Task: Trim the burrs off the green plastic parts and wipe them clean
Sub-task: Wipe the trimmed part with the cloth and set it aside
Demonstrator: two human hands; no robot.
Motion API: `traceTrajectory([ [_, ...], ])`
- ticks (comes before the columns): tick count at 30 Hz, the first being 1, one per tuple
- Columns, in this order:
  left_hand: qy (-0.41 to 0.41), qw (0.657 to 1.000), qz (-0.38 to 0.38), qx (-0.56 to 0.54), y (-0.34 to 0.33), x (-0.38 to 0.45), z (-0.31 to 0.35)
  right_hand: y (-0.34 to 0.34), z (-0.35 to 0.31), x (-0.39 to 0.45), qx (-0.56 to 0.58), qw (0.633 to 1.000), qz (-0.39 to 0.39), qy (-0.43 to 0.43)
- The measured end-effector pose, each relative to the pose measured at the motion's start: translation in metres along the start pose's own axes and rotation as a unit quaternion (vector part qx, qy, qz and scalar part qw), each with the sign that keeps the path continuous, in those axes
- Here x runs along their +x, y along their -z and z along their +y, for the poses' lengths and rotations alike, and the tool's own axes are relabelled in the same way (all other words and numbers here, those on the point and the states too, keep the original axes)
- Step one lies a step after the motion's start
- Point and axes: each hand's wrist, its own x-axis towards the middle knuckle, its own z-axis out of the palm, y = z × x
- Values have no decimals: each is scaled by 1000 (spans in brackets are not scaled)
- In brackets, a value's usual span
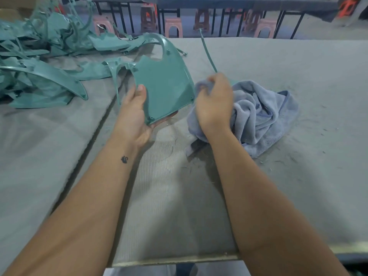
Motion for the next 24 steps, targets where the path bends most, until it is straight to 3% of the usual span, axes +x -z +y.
traceTrajectory([
  [3,-16,999,22,38,12,0,6,13,4,11,167,964,133,-159],
  [5,-13,997,13,70,16,1,8,18,5,13,215,953,132,-170],
  [9,-10,996,-13,85,13,1,5,13,-2,1,156,984,-77,-37],
  [13,24,999,-16,29,17,4,8,14,-3,7,59,978,-190,-57],
  [16,46,999,-18,23,21,8,13,17,-4,7,-13,970,-243,-5],
  [19,51,996,-5,-80,19,7,11,13,-8,4,30,982,-186,30],
  [22,36,963,-13,-267,8,1,3,6,-9,5,35,997,-66,-27],
  [24,50,976,-50,-204,-5,-5,-6,4,-7,6,44,996,-22,-72],
])
